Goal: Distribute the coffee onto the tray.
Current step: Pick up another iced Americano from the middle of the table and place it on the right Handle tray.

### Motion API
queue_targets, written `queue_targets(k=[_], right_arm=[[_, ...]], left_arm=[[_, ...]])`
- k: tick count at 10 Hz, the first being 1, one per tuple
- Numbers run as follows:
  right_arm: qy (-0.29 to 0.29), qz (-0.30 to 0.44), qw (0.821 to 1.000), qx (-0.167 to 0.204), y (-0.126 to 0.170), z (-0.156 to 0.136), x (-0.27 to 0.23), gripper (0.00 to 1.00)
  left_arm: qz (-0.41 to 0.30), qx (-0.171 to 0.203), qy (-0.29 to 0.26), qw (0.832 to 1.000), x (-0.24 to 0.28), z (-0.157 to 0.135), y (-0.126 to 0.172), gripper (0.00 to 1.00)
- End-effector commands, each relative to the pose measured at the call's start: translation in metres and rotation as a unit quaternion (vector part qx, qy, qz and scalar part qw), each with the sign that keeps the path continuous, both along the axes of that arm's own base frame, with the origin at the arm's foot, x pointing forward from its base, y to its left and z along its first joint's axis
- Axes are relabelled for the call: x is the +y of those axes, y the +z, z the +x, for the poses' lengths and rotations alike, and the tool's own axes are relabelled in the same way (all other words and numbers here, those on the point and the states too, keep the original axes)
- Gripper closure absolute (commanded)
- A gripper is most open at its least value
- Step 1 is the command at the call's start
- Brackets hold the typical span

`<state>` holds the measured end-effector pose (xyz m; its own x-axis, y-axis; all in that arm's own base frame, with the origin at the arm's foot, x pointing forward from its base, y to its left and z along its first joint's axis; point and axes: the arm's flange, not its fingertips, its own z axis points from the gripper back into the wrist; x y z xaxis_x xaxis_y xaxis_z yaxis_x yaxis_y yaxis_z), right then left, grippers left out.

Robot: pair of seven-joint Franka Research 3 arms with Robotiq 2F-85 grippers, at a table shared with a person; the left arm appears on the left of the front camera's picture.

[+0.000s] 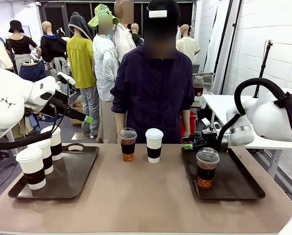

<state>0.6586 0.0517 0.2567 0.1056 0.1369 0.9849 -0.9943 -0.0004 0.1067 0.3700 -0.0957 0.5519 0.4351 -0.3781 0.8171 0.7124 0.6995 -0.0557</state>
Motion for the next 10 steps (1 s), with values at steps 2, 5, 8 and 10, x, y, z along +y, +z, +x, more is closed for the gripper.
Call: queue_targets(k=[2, 5, 8, 10], right_arm=[[0.001, 0.000, 1.000, 0.001, -0.0002, -0.0007, 0.0011, 0.00], [0.001, 0.000, 1.000, 0.001, -0.0002, -0.0007, 0.0011, 0.00], [0.001, 0.000, 1.000, 0.001, -0.0002, -0.0007, 0.0011, 0.00], [0.001, 0.000, 1.000, 0.001, -0.0002, -0.0007, 0.0011, 0.00]], left_arm=[[-0.001, 0.001, 0.000, 1.000, 0.0013, 0.0003, -0.0004, 0.00], [-0.001, 0.001, 0.000, 1.000, 0.0013, 0.0003, -0.0004, 0.00], [-0.001, 0.001, 0.000, 1.000, 0.0013, 0.0003, -0.0004, 0.00], [-0.001, 0.001, 0.000, 1.000, 0.0013, 0.0003, -0.0004, 0.00]])
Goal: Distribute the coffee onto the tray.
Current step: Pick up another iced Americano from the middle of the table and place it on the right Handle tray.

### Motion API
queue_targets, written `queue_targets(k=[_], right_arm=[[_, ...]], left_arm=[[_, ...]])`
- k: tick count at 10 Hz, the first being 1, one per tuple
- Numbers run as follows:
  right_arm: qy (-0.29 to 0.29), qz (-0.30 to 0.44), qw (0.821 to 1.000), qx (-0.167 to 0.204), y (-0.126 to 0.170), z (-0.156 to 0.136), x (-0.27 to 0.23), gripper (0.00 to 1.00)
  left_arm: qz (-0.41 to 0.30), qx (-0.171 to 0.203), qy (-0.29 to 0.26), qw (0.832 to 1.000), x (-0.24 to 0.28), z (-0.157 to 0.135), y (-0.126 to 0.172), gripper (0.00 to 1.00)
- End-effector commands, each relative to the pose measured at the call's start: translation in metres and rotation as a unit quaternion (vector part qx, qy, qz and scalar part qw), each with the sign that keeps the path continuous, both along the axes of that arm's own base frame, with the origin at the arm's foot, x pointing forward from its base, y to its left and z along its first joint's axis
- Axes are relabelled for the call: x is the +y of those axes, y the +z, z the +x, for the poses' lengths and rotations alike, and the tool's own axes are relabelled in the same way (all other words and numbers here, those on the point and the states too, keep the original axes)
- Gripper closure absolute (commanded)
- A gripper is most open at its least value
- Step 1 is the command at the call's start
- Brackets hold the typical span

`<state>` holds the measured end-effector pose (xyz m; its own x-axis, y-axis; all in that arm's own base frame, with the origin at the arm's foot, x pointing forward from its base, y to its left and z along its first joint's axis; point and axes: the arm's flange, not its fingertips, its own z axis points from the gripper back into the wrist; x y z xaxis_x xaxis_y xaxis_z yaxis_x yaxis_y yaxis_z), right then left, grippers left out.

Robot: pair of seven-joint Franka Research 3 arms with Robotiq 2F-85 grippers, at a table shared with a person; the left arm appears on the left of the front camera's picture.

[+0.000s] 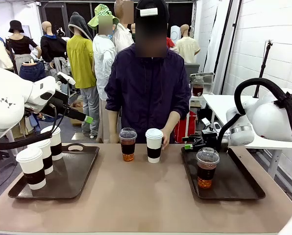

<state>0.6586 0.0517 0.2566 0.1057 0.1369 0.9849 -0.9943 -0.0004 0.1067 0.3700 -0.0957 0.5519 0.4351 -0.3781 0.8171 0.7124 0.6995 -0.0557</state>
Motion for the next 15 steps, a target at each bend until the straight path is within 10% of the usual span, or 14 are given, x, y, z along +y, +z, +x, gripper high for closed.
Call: queue_targets(k=[1, 15], right_arm=[[0.001, 0.000, 1.000, 0.001, -0.0002, -0.0006, 0.0011, 0.00], [0.000, 0.000, 1.000, 0.000, 0.0000, 0.0000, 0.0000, 0.00]], left_arm=[[-0.001, 0.001, 0.000, 1.000, 0.0013, 0.0003, -0.0004, 0.00], [-0.001, 0.001, 0.000, 1.000, 0.0013, 0.0003, -0.0004, 0.00]])
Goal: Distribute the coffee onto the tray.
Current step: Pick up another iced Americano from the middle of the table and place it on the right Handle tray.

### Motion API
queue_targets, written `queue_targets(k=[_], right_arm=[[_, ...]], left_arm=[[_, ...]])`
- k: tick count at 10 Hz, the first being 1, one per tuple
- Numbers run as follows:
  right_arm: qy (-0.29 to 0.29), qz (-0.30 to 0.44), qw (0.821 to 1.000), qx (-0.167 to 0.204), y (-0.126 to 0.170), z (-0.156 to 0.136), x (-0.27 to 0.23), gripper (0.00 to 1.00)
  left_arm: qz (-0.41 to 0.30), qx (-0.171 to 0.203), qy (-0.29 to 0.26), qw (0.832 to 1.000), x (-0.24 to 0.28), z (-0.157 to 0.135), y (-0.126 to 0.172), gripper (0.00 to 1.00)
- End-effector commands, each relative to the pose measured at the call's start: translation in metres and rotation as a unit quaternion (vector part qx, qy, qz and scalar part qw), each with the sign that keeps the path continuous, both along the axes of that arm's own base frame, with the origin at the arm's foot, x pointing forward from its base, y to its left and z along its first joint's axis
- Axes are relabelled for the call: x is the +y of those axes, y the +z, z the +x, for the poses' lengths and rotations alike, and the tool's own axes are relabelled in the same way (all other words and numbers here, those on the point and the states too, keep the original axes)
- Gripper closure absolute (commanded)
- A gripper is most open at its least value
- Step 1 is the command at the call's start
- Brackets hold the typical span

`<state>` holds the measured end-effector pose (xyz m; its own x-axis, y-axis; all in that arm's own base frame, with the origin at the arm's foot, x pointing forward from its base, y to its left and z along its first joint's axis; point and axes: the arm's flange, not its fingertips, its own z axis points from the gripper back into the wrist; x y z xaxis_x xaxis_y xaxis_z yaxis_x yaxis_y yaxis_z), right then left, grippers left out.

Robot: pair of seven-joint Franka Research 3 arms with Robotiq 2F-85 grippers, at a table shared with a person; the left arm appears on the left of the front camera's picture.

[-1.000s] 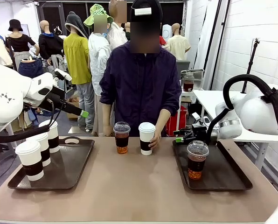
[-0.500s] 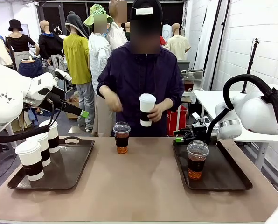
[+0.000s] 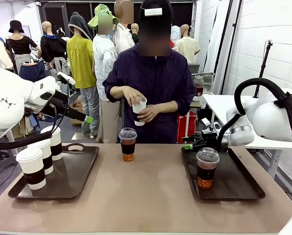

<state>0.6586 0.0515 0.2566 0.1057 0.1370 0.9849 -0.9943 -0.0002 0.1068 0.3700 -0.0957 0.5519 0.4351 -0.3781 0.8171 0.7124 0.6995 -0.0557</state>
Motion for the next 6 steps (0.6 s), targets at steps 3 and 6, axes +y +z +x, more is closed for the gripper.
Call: queue_targets(k=[3, 6], right_arm=[[-0.020, 0.017, 1.000, 0.003, 0.004, 0.004, 0.018, 0.00], [-0.017, 0.020, 1.000, -0.012, 0.003, 0.005, 0.048, 0.00]], left_arm=[[-0.001, 0.001, 0.000, 1.000, 0.001, 0.000, 0.000, 0.00], [-0.001, 0.001, 0.000, 1.000, 0.001, 0.000, 0.000, 0.00]])
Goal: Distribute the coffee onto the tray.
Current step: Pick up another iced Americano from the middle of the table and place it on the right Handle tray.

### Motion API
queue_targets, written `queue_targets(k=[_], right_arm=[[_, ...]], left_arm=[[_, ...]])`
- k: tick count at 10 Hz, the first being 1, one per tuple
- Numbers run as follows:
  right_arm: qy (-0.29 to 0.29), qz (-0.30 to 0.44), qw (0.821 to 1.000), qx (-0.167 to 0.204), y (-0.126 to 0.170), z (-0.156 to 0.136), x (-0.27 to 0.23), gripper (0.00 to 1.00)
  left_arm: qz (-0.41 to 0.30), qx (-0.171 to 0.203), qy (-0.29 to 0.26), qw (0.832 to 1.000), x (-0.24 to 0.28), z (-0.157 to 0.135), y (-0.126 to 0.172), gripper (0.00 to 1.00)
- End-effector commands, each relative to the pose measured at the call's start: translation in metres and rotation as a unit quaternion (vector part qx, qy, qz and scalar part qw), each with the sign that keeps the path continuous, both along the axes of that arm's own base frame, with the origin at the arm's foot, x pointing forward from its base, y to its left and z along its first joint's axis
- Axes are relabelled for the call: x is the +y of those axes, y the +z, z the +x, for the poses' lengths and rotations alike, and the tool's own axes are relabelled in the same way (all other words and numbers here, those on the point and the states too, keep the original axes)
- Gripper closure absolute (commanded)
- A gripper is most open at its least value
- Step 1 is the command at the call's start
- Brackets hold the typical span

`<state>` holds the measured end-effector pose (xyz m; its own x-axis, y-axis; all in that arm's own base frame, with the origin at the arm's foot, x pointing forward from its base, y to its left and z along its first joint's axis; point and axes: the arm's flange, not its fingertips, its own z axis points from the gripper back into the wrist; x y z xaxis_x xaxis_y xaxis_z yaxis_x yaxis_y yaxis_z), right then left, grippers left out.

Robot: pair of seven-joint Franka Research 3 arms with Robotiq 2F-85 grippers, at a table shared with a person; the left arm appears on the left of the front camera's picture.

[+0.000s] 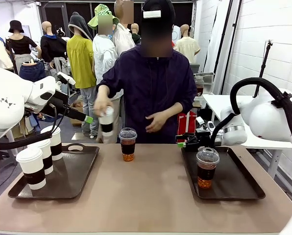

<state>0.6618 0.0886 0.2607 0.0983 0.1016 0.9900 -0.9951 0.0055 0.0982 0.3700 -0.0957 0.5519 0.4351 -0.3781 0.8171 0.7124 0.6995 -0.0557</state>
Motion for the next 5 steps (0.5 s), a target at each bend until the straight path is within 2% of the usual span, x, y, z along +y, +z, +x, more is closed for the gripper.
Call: queue_targets(k=[1, 5], right_arm=[[-0.011, 0.007, 1.000, -0.010, -0.002, 0.003, 0.021, 0.00], [-0.013, 0.018, 0.999, -0.032, -0.006, 0.012, 0.056, 0.00]], left_arm=[[-0.001, 0.001, 0.000, 1.000, 0.001, 0.000, 0.000, 0.00], [-0.001, 0.001, 0.000, 1.000, 0.001, 0.000, 0.000, 0.00]])
